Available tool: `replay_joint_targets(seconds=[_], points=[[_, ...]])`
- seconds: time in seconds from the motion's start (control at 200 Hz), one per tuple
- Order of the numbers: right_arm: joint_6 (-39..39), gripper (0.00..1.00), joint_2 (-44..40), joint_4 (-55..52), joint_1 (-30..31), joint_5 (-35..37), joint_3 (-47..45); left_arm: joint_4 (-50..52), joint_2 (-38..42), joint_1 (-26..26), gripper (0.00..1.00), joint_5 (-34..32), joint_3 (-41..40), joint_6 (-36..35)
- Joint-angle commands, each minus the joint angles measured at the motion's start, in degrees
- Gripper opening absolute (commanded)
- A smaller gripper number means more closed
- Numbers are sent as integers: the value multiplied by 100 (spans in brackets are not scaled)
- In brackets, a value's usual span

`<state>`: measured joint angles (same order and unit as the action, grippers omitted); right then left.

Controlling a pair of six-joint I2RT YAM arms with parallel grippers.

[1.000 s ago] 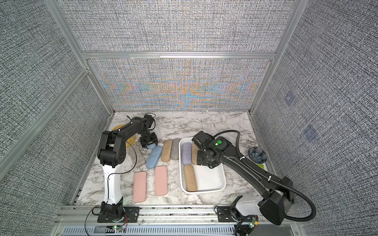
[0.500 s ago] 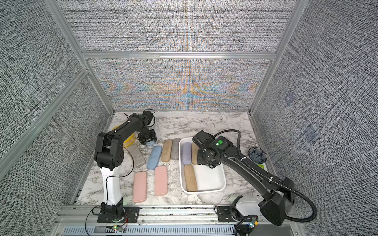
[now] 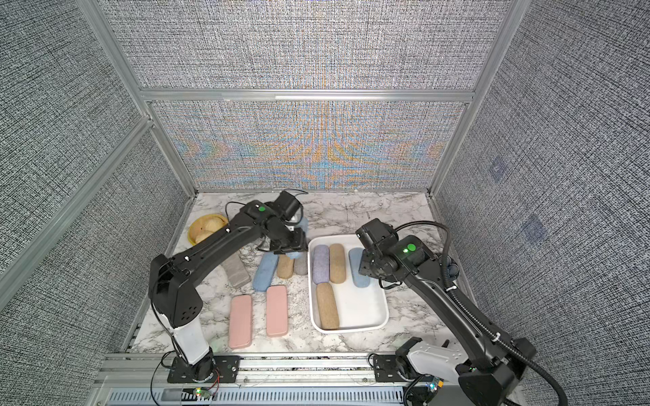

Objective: Put the glasses cases into the storage boxes
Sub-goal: Pick up the glasses case at the center of the board, then place the glasses case in the storage box.

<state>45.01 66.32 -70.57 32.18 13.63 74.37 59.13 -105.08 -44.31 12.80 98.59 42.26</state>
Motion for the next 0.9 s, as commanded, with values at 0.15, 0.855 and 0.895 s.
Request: replay_joint_targets(seconds=[0.15, 0.855, 0.895], points=[[58, 53, -384, -352, -302, 98, -118, -1095, -708, -1283, 39, 1032, 529, 2103], [-160, 53, -1019, -229, -450, -298, -624, -2020, -1517, -2112, 41, 1064, 58, 4710], [-160, 53, -1007, -212, -450, -316, -638, -2042, -1461, -2110, 41, 1042, -51, 4786]])
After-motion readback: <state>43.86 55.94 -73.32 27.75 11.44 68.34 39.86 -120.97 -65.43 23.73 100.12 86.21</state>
